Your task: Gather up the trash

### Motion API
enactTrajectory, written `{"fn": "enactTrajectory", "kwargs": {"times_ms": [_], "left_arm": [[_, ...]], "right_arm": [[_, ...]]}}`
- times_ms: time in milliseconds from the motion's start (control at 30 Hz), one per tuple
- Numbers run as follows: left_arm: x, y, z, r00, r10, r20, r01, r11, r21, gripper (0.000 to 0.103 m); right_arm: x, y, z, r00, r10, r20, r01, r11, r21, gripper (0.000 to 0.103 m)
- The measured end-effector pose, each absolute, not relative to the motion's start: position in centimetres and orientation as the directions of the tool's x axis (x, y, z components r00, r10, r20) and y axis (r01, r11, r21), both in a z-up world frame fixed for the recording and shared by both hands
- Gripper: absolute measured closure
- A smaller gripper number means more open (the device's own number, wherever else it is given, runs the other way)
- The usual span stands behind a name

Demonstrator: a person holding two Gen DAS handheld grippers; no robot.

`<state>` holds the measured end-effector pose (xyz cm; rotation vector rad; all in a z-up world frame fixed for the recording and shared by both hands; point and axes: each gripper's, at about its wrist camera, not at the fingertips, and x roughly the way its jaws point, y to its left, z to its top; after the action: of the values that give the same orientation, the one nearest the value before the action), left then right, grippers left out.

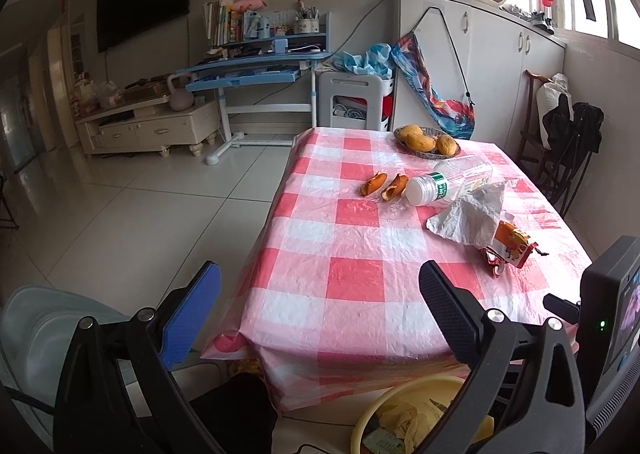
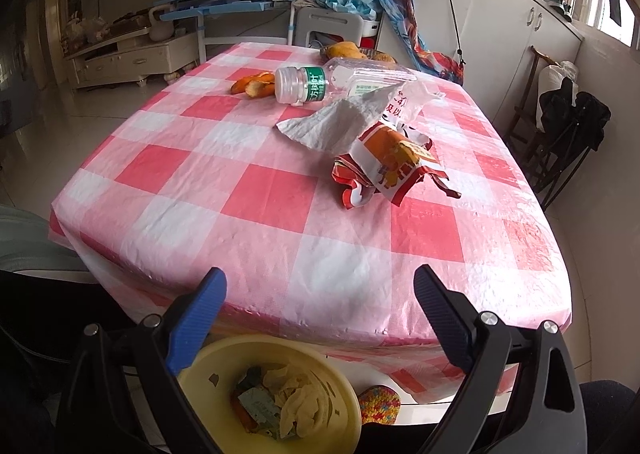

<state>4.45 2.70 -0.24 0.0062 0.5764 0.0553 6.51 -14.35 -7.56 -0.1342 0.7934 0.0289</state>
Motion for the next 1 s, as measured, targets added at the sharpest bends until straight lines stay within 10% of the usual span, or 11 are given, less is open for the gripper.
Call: {"fn": "enactTrajectory", "kwargs": {"times_ms": [1000], "left_arm": [[4.3,0.3,-2.4,0.789,-0.021,-0.614,0.081,0.994,0.071,0.007]], "right_arm": [[5.9,-20.0,-3.4,0.780,0.158,-0.605,-0.101,0.987,0.128,0.011]]}}
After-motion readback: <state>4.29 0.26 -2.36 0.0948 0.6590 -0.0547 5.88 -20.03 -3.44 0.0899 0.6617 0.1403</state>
